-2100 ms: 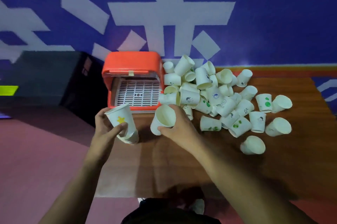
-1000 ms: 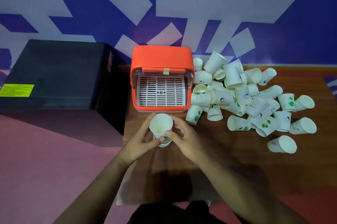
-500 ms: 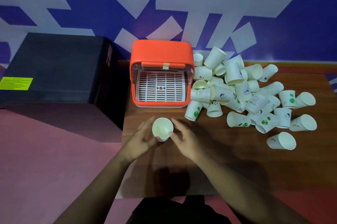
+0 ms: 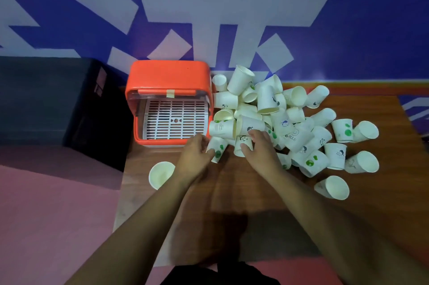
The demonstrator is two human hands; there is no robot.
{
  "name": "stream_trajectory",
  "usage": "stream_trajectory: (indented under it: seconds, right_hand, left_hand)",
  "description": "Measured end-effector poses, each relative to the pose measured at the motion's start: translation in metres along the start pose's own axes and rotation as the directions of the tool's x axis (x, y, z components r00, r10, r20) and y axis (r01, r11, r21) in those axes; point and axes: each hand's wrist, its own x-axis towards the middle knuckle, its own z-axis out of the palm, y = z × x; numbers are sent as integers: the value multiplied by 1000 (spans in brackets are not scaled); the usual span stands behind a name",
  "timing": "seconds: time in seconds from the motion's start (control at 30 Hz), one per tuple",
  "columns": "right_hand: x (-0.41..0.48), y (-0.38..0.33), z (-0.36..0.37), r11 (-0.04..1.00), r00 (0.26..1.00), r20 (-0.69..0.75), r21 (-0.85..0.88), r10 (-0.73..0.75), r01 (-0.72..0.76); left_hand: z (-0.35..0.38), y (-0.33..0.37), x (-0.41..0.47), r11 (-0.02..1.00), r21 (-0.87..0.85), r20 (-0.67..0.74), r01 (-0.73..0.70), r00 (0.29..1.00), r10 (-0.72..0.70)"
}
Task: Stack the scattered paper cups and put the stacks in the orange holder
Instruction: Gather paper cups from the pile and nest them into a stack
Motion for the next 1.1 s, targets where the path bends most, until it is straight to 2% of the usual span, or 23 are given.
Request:
stream_trajectory:
  seconds: [0.13,0.3,0.63,0.73,0.87,0.93,1.0,1.1]
  right_hand:
    - [29,8,3,999,998,58,-14,-37,37]
    - [58,2,21,999,993,116,-28,-20,24]
    - [78,6,26,998,995,83,32,-57,55]
    - [76,2,31,997,996,76,57,-51,47]
    - [72,-5,35,998,993,101,-10,-53,54]
    - [69,-11,32,998,993,102,3,-65,65]
    - [65,-15,27,998,995,89,47,-48,44]
    - [56,-16,13,989,999,31,146,-36,31]
  left_hand:
    - [46,-19,23,974,109,-14,200,980,-200]
    - [84,-39,44,942,119,-27,313,950,-312]
    - [112,-68,56,952,110,-80,287,957,-279]
    - [111,-68,45,938,98,-68,331,943,-326]
    - [103,-65,3,921,67,-54,385,923,-382]
    - [93,-60,-22,942,6,-54,336,941,-335]
    - [78,-54,-47,955,-128,-25,269,961,-274]
    - [48,-40,-75,930,-307,38,204,979,-202]
